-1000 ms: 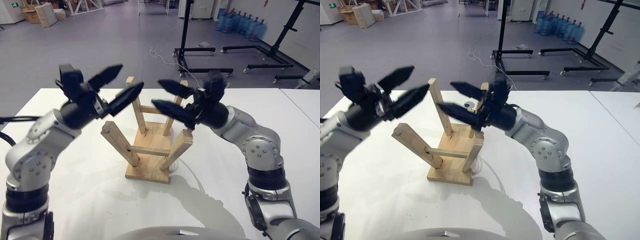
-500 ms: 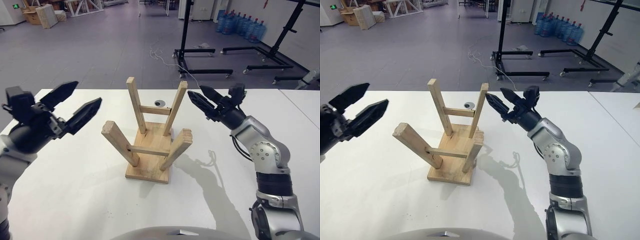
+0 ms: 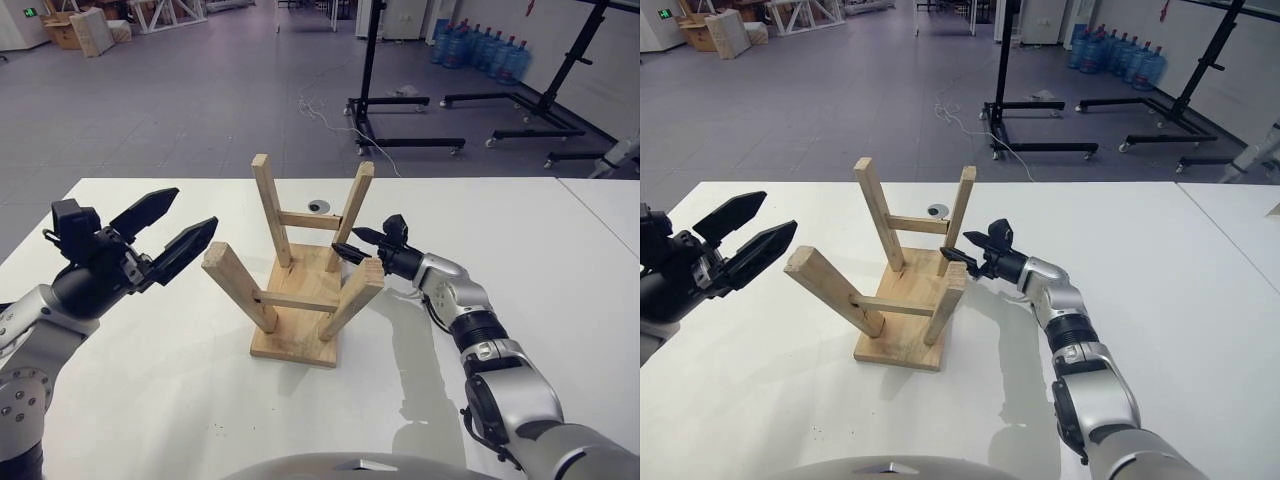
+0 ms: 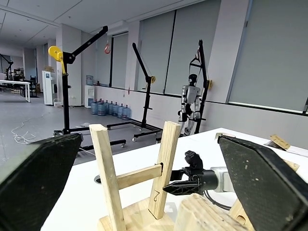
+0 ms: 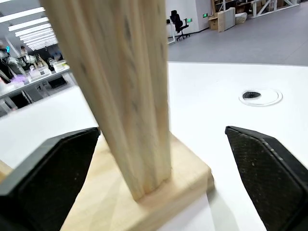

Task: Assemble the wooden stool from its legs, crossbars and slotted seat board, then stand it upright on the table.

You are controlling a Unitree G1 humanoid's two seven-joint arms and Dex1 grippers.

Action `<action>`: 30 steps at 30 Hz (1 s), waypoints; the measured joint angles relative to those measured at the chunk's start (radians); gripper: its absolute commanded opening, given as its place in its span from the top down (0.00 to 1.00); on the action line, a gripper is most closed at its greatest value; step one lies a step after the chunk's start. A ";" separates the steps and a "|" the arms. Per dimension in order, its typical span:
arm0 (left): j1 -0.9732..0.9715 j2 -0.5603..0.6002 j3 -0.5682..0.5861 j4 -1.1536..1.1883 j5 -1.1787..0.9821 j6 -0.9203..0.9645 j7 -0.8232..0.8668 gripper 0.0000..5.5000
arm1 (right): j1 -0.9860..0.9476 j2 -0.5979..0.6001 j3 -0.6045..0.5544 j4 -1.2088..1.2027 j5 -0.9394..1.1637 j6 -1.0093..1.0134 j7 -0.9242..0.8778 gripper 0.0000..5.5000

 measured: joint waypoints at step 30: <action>-0.130 0.023 -0.091 0.086 0.171 -0.004 -0.033 0.06 | -0.004 0.060 0.000 0.035 -0.146 -0.098 0.266 0.61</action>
